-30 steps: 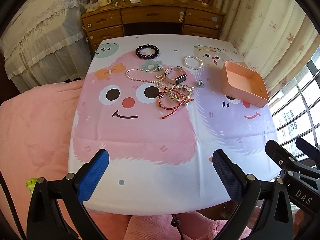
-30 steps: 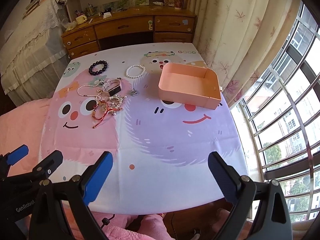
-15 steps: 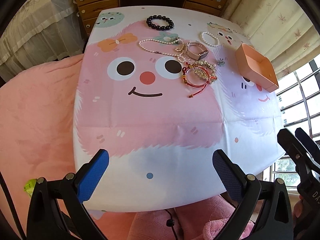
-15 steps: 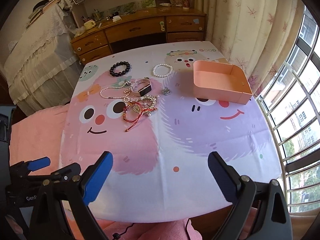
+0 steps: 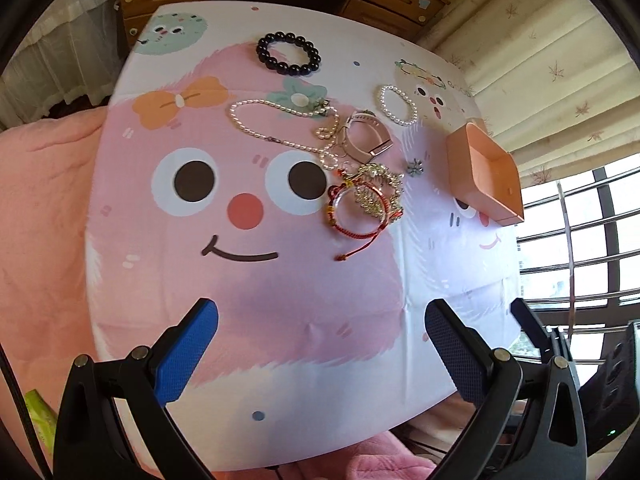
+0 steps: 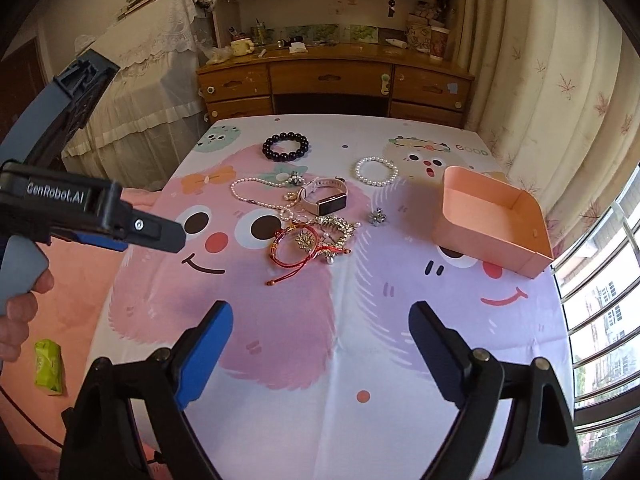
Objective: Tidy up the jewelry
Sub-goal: 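Close the right gripper on the gold leaf hair clip while the left gripper closes near the red string bracelet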
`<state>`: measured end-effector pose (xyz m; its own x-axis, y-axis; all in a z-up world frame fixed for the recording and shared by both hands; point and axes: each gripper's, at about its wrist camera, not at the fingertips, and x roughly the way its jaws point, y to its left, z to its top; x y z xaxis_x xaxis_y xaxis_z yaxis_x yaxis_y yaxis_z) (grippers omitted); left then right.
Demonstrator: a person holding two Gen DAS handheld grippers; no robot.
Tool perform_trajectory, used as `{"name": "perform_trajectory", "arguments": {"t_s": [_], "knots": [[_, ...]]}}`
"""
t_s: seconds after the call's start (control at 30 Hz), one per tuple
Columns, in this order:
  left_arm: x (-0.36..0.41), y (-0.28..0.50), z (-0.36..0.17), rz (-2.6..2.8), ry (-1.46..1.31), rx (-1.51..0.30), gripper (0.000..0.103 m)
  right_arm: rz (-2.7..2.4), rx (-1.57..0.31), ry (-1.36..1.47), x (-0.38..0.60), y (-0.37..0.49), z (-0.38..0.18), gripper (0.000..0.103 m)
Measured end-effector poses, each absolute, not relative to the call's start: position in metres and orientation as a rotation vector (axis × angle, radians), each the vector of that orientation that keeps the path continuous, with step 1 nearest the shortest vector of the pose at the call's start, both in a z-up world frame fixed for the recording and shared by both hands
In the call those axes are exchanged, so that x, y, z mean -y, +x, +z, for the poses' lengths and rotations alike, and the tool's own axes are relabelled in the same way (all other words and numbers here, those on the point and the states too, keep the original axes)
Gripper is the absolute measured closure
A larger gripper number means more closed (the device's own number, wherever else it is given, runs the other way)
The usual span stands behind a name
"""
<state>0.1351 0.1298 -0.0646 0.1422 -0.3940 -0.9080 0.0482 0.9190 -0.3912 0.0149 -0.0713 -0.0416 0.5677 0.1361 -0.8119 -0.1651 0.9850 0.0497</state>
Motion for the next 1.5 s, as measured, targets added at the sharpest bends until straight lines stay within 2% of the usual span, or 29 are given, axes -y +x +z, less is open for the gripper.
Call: {"name": "perform_trajectory", "arguments": {"t_s": [0.2, 0.27, 0.33, 0.37, 0.57, 0.7, 0.8, 0.9, 0.97, 1.5], "knots": [[-0.096, 0.167, -0.11, -0.387, -0.296, -1.474, 0.007, 0.223, -0.983, -0.048, 0.082, 0.044, -0.075, 0.022], [-0.085, 0.176, -0.129, -0.38, -0.26, -1.495, 0.015, 0.242, -1.001, -0.059, 0.086, 0.052, -0.086, 0.024], [-0.078, 0.184, -0.145, -0.376, -0.259, -1.515, 0.03, 0.277, -1.029, -0.072, 0.089, 0.062, -0.097, 0.026], [-0.074, 0.189, -0.155, -0.374, -0.257, -1.533, 0.035, 0.292, -1.036, -0.086, 0.09, 0.066, -0.102, 0.027], [-0.059, 0.206, -0.155, -0.391, -0.201, -1.465, 0.042, 0.332, -1.076, -0.145, 0.097, 0.084, -0.13, 0.027], [-0.055, 0.209, -0.156, -0.371, -0.177, -1.448, 0.064, 0.341, -1.096, -0.139, 0.098, 0.094, -0.14, 0.027], [-0.049, 0.211, -0.154, -0.351, -0.114, -1.431, 0.074, 0.344, -1.09, -0.144, 0.095, 0.099, -0.143, 0.027], [-0.045, 0.207, -0.152, -0.325, -0.02, -1.402, 0.089, 0.35, -1.087, -0.153, 0.093, 0.102, -0.144, 0.027], [-0.045, 0.205, -0.151, -0.312, 0.024, -1.387, 0.094, 0.35, -1.087, -0.162, 0.092, 0.104, -0.146, 0.027], [-0.069, 0.203, -0.125, -0.259, -0.003, -1.288, 0.096, 0.38, -1.044, -0.252, 0.074, 0.114, -0.147, 0.027]]}}
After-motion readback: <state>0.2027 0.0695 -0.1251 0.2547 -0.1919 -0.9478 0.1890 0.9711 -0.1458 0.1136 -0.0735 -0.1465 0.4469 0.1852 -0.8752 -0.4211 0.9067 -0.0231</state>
